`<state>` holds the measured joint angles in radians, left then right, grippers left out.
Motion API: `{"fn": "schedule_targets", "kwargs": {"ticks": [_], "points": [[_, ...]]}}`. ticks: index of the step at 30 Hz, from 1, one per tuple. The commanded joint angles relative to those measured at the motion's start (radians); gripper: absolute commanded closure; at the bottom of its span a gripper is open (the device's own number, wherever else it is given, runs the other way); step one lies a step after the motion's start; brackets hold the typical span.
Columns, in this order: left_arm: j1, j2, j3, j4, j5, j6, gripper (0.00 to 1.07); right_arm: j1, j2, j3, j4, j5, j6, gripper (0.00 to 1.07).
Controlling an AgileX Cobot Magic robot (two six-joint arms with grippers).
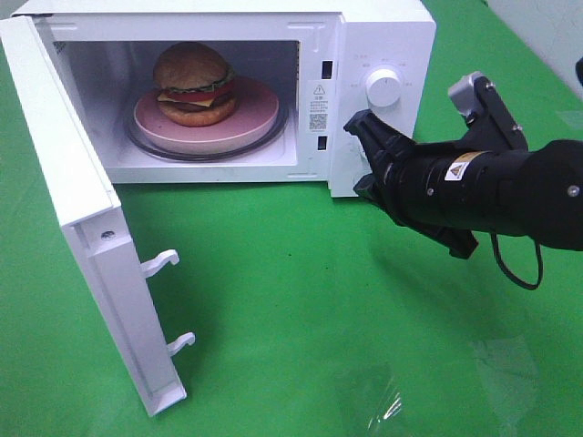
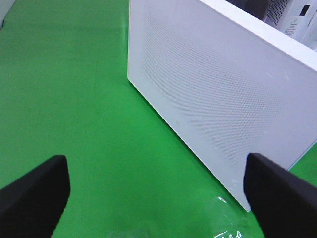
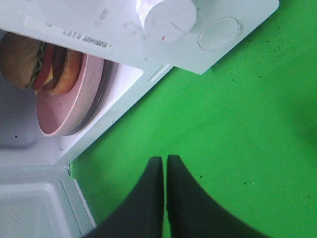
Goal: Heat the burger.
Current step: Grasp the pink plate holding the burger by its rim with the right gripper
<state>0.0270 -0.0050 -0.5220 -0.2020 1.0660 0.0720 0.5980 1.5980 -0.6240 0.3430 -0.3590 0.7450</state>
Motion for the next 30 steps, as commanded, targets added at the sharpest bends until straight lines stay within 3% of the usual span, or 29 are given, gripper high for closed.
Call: {"fn": "schedule_targets", "kwargs": {"ticks": [1, 7, 10, 21, 30], "points": [[0.003, -0.004, 0.003, -0.006, -0.008, -0.004, 0.19, -0.002, -0.062, -0.002, -0.012, 0.097, -0.137, 1.05], [0.003, -0.004, 0.003, -0.006, -0.008, -0.004, 0.19, -0.002, -0.096, -0.038, -0.057, 0.245, -0.234, 1.05], [0.003, -0.004, 0.003, -0.006, -0.008, -0.004, 0.19, -0.002, -0.096, -0.096, -0.131, 0.397, -0.29, 1.04], [0.003, -0.004, 0.003, -0.006, -0.008, -0.004, 0.19, -0.002, -0.096, -0.203, -0.334, 0.638, -0.561, 1.03], [0.003, -0.004, 0.003, -0.006, -0.008, -0.004, 0.19, -0.002, -0.096, -0.214, -0.348, 0.724, -0.9, 1.03]]}}
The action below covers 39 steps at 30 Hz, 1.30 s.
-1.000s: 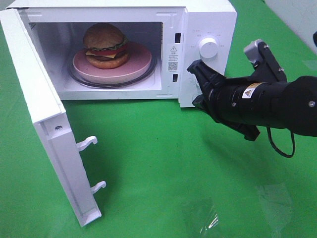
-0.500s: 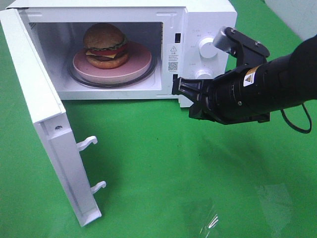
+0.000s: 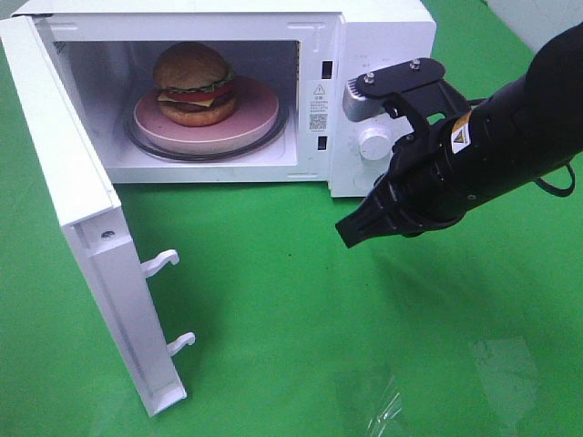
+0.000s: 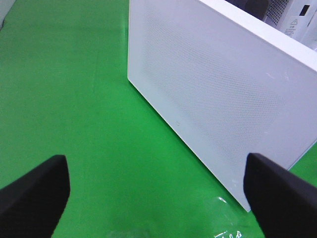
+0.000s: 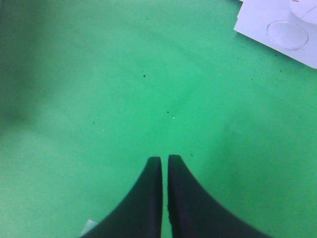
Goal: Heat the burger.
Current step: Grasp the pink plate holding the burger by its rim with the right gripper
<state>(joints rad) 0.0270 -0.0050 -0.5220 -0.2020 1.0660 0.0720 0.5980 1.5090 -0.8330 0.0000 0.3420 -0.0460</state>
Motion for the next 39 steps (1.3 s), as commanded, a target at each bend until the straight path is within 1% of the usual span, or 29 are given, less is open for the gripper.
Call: {"fn": "schedule_targets", "kwargs": {"ticks": [1, 2, 3, 7, 8, 9, 11, 14, 16, 17, 18, 19, 20, 21, 22, 23, 25, 26, 27, 30, 31, 32, 33, 34, 35, 36, 37, 38, 39], "points": [[0.003, -0.004, 0.003, -0.006, -0.008, -0.004, 0.19, -0.002, -0.007, -0.005, -0.005, 0.023, -0.109, 1.03], [0.003, -0.004, 0.003, -0.006, -0.008, -0.004, 0.19, -0.002, -0.007, -0.005, -0.005, 0.036, -0.183, 1.03], [0.003, -0.004, 0.003, -0.006, -0.008, -0.004, 0.19, -0.002, -0.007, -0.005, -0.005, 0.036, -0.183, 1.03], [0.003, -0.004, 0.003, -0.006, -0.008, -0.004, 0.19, -0.002, -0.007, -0.005, -0.005, 0.062, -0.311, 1.02], [0.003, -0.004, 0.003, -0.006, -0.008, -0.004, 0.19, -0.002, -0.007, -0.005, -0.006, 0.081, -0.387, 1.02], [0.003, -0.004, 0.003, -0.006, -0.008, -0.004, 0.19, -0.002, -0.007, -0.005, -0.006, 0.081, -0.387, 1.02], [0.003, -0.004, 0.003, -0.006, -0.008, -0.004, 0.19, -0.002, -0.007, -0.005, -0.006, 0.104, -0.497, 1.02], [0.003, -0.004, 0.003, -0.006, -0.008, -0.004, 0.19, -0.002, -0.007, -0.005, -0.006, 0.106, -0.524, 1.02], [0.003, -0.004, 0.003, -0.006, -0.008, -0.004, 0.19, -0.002, -0.007, -0.005, -0.006, 0.106, -0.627, 1.01], [0.003, -0.004, 0.003, -0.006, -0.008, -0.004, 0.19, -0.002, -0.007, -0.005, -0.006, 0.106, -0.627, 1.01], [0.003, -0.004, 0.003, -0.006, -0.008, -0.004, 0.19, -0.002, -0.007, -0.005, -0.007, 0.102, -0.708, 1.0], [0.003, -0.004, 0.003, -0.006, -0.008, -0.004, 0.19, -0.002, -0.007, -0.005, -0.007, 0.102, -0.708, 1.0], [0.003, -0.004, 0.003, -0.006, -0.008, -0.004, 0.19, -0.002, -0.007, -0.005, -0.017, 0.097, -0.789, 0.99], [0.003, -0.004, 0.003, -0.006, -0.008, -0.004, 0.19, -0.002, -0.007, -0.005, -0.017, 0.097, -0.789, 0.99], [0.003, -0.004, 0.003, -0.006, -0.008, -0.004, 0.19, -0.002, -0.007, -0.005, -0.041, 0.096, -0.864, 0.98], [0.003, -0.004, 0.003, -0.006, -0.008, -0.004, 0.19, -0.002, -0.007, -0.005, -0.041, 0.096, -0.864, 0.98], [0.003, -0.004, 0.003, -0.006, -0.008, -0.004, 0.19, -0.002, -0.007, -0.005, -0.093, 0.082, -0.96, 0.97], [0.003, -0.004, 0.003, -0.006, -0.008, -0.004, 0.19, -0.002, -0.007, -0.005, -0.093, 0.082, -0.96, 0.97], [0.003, -0.004, 0.003, -0.006, -0.008, -0.004, 0.19, -0.002, -0.007, -0.005, -0.131, 0.069, -0.988, 0.95], [0.003, -0.004, 0.003, -0.006, -0.008, -0.004, 0.19, -0.002, -0.007, -0.005, -0.153, 0.059, -0.994, 0.93], [0.003, -0.004, 0.003, -0.006, -0.008, -0.004, 0.19, -0.001, -0.007, -0.005, -0.196, 0.043, -1.003, 0.88], [0.003, -0.004, 0.003, -0.006, -0.008, -0.004, 0.19, -0.001, -0.007, -0.005, -0.216, 0.01, -0.989, 0.77], [0.003, -0.004, 0.003, -0.006, -0.008, -0.004, 0.19, -0.001, -0.007, -0.005, -0.216, 0.01, -0.989, 0.77], [0.003, -0.004, 0.003, -0.006, -0.008, -0.004, 0.19, -0.001, -0.007, -0.005, -0.224, -0.022, -0.972, 0.63], [0.003, -0.004, 0.003, -0.006, -0.008, -0.004, 0.19, -0.001, -0.007, -0.005, -0.224, -0.022, -0.972, 0.63], [0.003, -0.004, 0.003, -0.006, -0.008, -0.004, 0.19, 0.001, -0.006, -0.008, -0.234, -0.043, -0.955, 0.45], [0.003, -0.004, 0.003, -0.006, -0.008, -0.004, 0.19, 0.001, -0.006, -0.008, -0.234, -0.043, -0.955, 0.45], [0.003, -0.004, 0.003, -0.006, -0.008, -0.004, 0.19, 0.001, -0.001, -0.024, -0.241, -0.042, -0.941, 0.3], [0.003, -0.004, 0.003, -0.006, -0.008, -0.004, 0.19, 0.001, -0.001, -0.024, -0.241, -0.042, -0.941, 0.3]]}}
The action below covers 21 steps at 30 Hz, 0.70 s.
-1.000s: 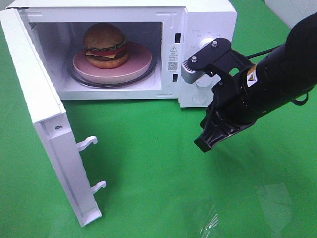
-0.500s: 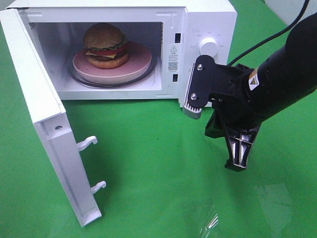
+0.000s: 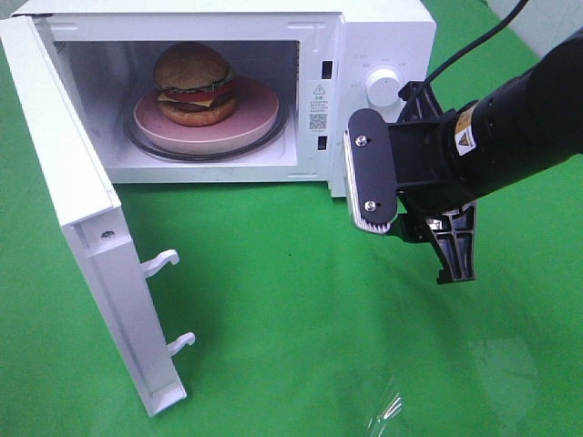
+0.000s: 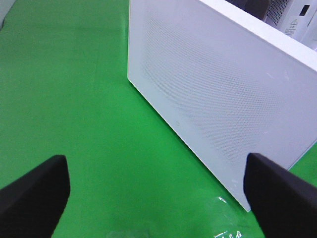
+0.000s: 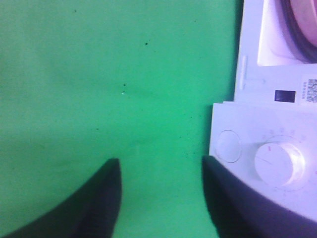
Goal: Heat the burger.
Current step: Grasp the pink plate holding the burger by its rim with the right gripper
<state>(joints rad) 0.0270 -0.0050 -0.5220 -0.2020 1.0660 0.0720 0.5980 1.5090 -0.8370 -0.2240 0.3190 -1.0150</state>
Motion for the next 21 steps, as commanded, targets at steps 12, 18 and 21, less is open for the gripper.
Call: {"fn": "schedule_targets", "kwargs": {"ticks": [12, 18, 21], "points": [[0.003, -0.004, 0.003, -0.006, -0.008, -0.004, 0.19, 0.059, 0.123, -0.166, -0.271, -0.053, 0.23, 0.1], [0.003, -0.004, 0.003, -0.006, -0.008, -0.004, 0.19, 0.059, 0.175, -0.231, -0.327, -0.073, 0.26, 0.11], [0.003, -0.004, 0.003, -0.006, -0.008, -0.004, 0.19, 0.059, 0.219, -0.271, -0.331, -0.086, 0.26, 0.12]]}}
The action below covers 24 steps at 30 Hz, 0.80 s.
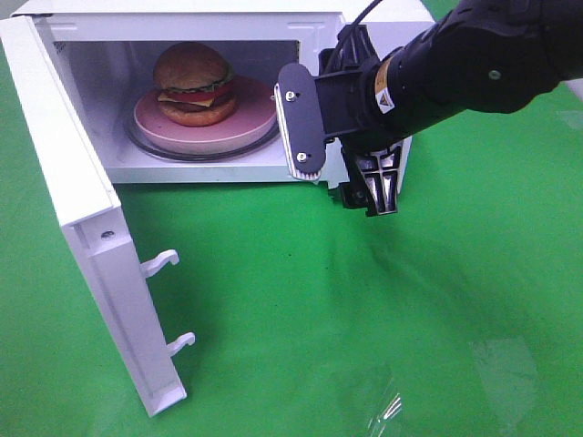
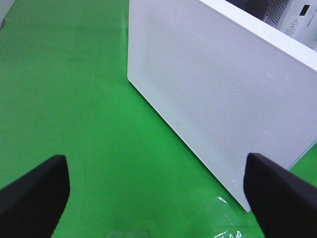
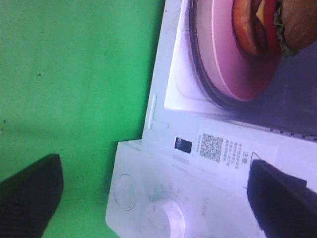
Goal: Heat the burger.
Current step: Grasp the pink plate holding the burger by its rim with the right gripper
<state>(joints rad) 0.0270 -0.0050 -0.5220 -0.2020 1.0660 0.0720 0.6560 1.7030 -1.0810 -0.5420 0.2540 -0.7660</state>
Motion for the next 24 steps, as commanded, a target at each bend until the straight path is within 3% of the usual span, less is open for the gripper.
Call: {"fn": "schedule_targets", "kwargs": {"ticks": [1, 24], "points": [[0.003, -0.004, 0.003, -0.006, -0.008, -0.004, 0.19, 0.001, 0.036, -0.037, -0.013, -0.03, 0.011, 0.12], [0.003, -0.004, 0.003, -0.006, -0.008, -0.004, 0.19, 0.051, 0.344, -0.333, -0.058, -0.067, 0.007, 0.17]]}}
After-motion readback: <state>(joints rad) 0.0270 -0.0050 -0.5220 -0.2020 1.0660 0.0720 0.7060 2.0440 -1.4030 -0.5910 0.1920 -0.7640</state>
